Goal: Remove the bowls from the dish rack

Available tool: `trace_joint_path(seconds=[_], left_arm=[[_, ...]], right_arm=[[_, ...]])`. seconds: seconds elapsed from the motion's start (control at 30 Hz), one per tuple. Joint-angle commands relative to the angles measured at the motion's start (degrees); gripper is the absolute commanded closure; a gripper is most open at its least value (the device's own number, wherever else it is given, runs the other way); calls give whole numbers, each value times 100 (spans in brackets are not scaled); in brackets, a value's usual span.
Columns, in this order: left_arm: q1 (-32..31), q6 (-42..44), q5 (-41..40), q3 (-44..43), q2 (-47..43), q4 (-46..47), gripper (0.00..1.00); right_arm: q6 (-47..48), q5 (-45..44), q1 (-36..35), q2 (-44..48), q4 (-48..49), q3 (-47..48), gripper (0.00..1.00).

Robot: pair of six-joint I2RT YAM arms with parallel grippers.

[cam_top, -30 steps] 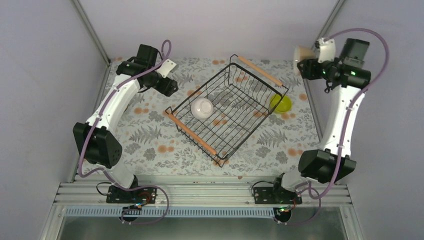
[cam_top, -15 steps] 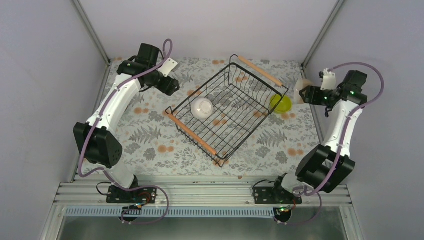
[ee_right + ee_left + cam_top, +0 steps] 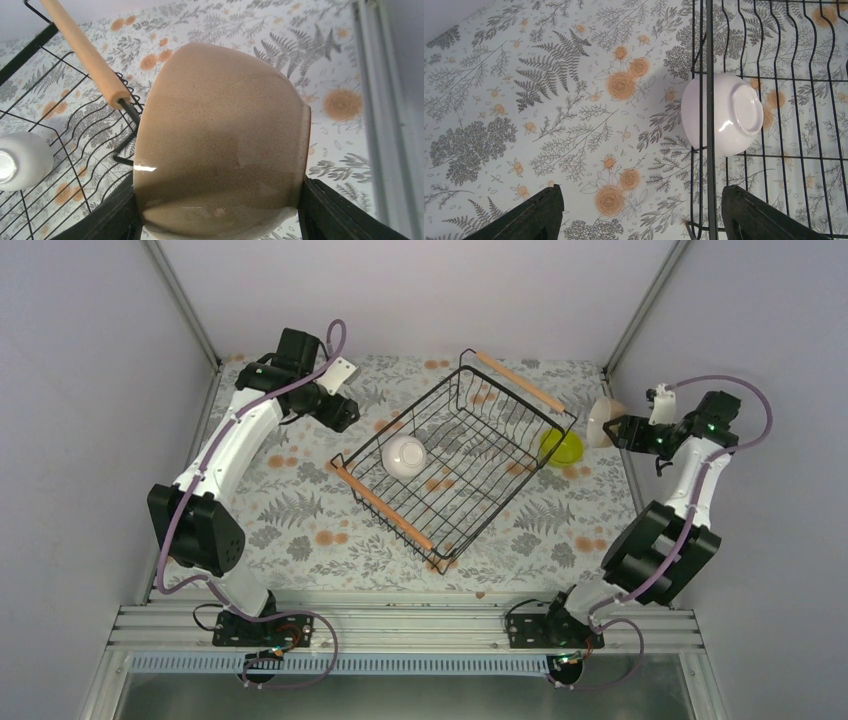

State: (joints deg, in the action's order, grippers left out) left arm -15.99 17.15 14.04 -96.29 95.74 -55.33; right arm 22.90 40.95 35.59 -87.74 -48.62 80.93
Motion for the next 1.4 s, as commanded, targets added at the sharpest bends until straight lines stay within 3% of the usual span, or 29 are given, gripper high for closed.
trace_joint_path(seconds=[0.0,0.67,1.03,1.37], left_arm=[[-40,18,4,73,-126,53,21],[-42,37,-33,259,-171,153,21],[-38,26,-9,285,-183,163,21],[-42,22,4,302,-199,180,21]], right_arm=[[242,754,101,-414,523,-79,50],[223,1450,94,-1577,1026,139,64],[90,2208,45,-2197,664,529,64],[104,2283,-282,-2402,473,520,64]])
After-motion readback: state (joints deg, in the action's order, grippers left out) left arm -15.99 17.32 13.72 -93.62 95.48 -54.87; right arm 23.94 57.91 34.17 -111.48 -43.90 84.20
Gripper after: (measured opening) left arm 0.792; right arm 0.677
